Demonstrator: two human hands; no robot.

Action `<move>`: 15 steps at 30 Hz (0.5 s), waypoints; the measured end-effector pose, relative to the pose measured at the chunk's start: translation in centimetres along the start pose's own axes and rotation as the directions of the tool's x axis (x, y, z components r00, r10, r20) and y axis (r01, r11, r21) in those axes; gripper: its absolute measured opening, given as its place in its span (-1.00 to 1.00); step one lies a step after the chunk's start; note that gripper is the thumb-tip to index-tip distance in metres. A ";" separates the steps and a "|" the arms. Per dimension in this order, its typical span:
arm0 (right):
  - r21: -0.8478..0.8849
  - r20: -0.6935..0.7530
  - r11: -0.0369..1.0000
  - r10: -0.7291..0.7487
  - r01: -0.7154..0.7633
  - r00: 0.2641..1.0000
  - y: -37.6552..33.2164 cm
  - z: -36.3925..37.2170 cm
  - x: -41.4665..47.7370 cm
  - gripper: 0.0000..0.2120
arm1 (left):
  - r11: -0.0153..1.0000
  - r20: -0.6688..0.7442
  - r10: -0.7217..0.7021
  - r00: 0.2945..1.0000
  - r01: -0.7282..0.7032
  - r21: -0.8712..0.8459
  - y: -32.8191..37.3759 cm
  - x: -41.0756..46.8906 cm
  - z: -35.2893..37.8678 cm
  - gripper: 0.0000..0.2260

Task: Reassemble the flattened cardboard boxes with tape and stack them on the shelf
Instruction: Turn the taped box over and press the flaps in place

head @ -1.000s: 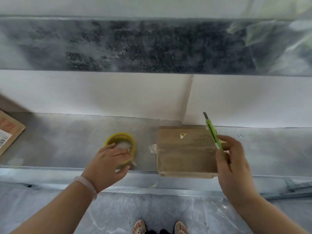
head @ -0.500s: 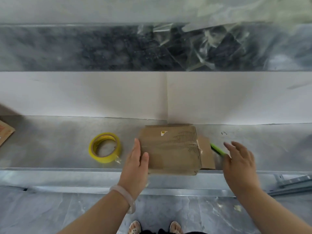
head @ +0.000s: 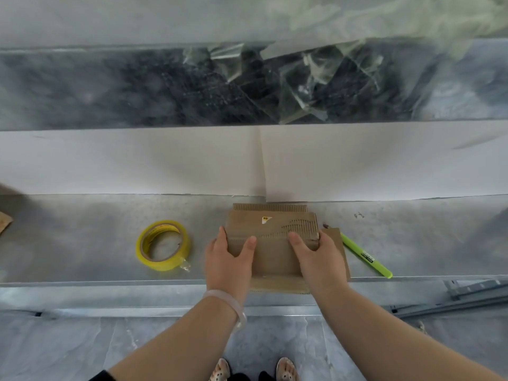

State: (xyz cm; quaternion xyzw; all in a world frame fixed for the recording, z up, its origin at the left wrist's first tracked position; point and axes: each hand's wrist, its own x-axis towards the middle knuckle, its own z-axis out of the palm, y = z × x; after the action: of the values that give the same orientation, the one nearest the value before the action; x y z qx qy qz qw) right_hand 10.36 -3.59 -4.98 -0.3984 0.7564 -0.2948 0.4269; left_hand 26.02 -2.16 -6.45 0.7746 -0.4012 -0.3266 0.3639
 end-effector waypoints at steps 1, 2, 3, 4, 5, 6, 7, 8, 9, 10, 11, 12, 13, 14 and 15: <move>-0.010 -0.036 1.000 -0.014 0.013 0.999 0.1 0.2 0.0 -0.69 | 1.000 -0.015 0.015 1.000 -0.015 -0.003 0.0 0.1 0.0 -0.46; -0.016 -0.049 1.000 -0.017 0.016 0.999 0.2 0.2 0.0 -0.71 | 1.000 -0.019 0.012 1.000 -0.013 -0.023 -0.1 0.3 -0.1 -0.53; -0.009 -0.049 1.000 -0.005 0.005 0.999 0.2 0.3 0.2 -0.70 | 0.999 -0.017 -0.001 1.000 0.001 -0.045 -0.1 0.5 -0.3 -0.61; 0.008 -0.049 1.000 0.018 -0.018 0.999 0.2 0.3 0.3 -0.67 | 0.998 -0.029 -0.017 0.999 0.015 -0.067 0.0 0.6 -0.5 -0.69; 0.026 -0.051 0.999 0.049 -0.047 0.998 0.3 0.2 0.5 -0.63 | 0.996 -0.043 -0.025 0.999 0.022 -0.082 0.0 0.7 -0.8 -0.75; 0.033 -0.055 0.997 0.067 -0.066 0.996 0.4 0.2 0.7 -0.61 | 0.995 -0.058 -0.029 0.998 0.024 -0.097 0.0 0.8 -1.0 -0.78; 0.029 -0.052 0.997 0.074 -0.072 0.996 0.4 0.1 0.8 -0.59 | 0.995 -0.060 -0.036 0.998 0.030 -0.094 0.1 0.9 -1.2 -0.75; 0.026 -0.042 0.997 0.073 -0.072 0.996 0.4 0.0 0.8 -0.56 | 0.996 -0.055 -0.039 0.998 0.034 -0.080 0.3 1.0 -1.3 -0.70; 0.020 -0.023 0.998 0.064 -0.063 0.998 0.2 -0.1 0.9 -0.55 | 0.997 -0.035 -0.047 0.998 0.044 -0.070 0.6 1.1 -1.4 -0.68; 0.010 -0.004 0.999 0.053 -0.053 0.999 -0.2 -0.2 0.8 -0.54 | 0.996 -0.011 -0.056 0.998 0.055 -0.072 0.9 1.5 -1.3 -0.70; -0.005 0.009 0.999 0.050 -0.050 0.999 -0.6 -0.2 0.8 -0.54 | 0.995 0.019 -0.074 0.997 0.075 -0.060 1.3 1.8 -1.1 -0.71; -0.031 0.005 0.998 0.052 -0.052 0.999 -1.0 -0.1 0.7 -0.51 | 0.995 0.045 -0.100 0.994 0.100 -0.008 1.6 2.1 -0.9 -0.66; -0.073 -0.016 0.996 0.055 -0.056 0.998 -1.3 0.0 0.7 -0.45 | 0.989 0.061 -0.131 0.989 0.126 0.078 2.0 2.1 -0.7 -0.54; -0.129 -0.048 0.990 0.055 -0.060 0.997 -1.4 0.3 0.7 -0.40 | 0.977 0.050 -0.141 0.989 0.131 0.169 2.2 2.0 -0.4 -0.43; -0.182 -0.078 0.982 0.045 -0.058 0.996 -1.4 0.5 0.6 -0.37 | 0.967 0.024 -0.119 0.993 0.111 0.228 2.4 1.7 -0.3 -0.36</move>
State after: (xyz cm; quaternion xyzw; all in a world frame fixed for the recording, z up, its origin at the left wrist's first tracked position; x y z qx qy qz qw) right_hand 11.08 -4.92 -4.32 -0.4054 0.8056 -0.2269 0.3677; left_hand 26.15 -4.55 -4.72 0.8267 -0.3968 -0.3137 0.2463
